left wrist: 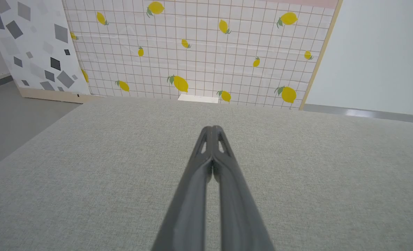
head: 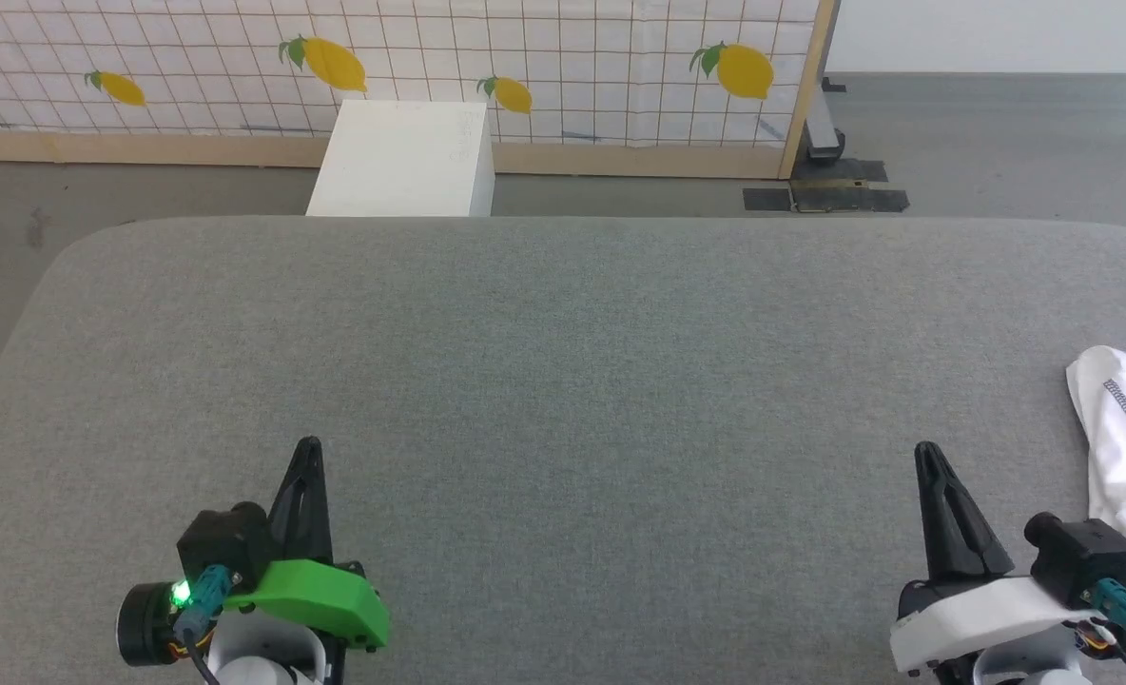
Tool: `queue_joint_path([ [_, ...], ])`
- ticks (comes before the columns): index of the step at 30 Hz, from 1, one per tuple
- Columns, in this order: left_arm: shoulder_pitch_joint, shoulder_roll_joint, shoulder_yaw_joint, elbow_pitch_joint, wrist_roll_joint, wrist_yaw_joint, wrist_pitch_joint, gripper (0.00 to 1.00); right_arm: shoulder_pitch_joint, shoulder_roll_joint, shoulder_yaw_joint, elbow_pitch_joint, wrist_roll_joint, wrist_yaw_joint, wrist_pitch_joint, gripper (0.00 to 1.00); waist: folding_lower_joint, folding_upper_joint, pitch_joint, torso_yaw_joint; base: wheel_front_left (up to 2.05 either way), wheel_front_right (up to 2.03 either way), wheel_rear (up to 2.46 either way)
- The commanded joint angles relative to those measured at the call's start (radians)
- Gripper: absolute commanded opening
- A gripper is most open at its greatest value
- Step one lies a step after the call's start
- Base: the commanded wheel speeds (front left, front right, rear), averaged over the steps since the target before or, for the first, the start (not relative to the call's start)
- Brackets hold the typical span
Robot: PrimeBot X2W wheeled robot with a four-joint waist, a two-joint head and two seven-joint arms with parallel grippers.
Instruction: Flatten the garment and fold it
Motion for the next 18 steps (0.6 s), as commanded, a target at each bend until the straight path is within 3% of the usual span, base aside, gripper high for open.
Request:
queue_joint_path([
  [1, 0.010, -0.002, 0.001, -0.008, 0.013, 0.002, 0.005, 0.00, -0.006, 0.000, 0.003, -0.009, -0.014, 0.000, 0.008, 0.00, 0.0000, 0.0000, 0.000, 0.000, 0.00, 0.00, 0.00],
  [18, 0.015, -0.003, 0.004, -0.034, 0.036, 0.002, 0.039, 0.00, -0.010, 0.000, 0.007, -0.032, -0.049, -0.001, 0.042, 0.00, 0.0000, 0.0000, -0.002, -0.003, 0.00, 0.00, 0.00],
])
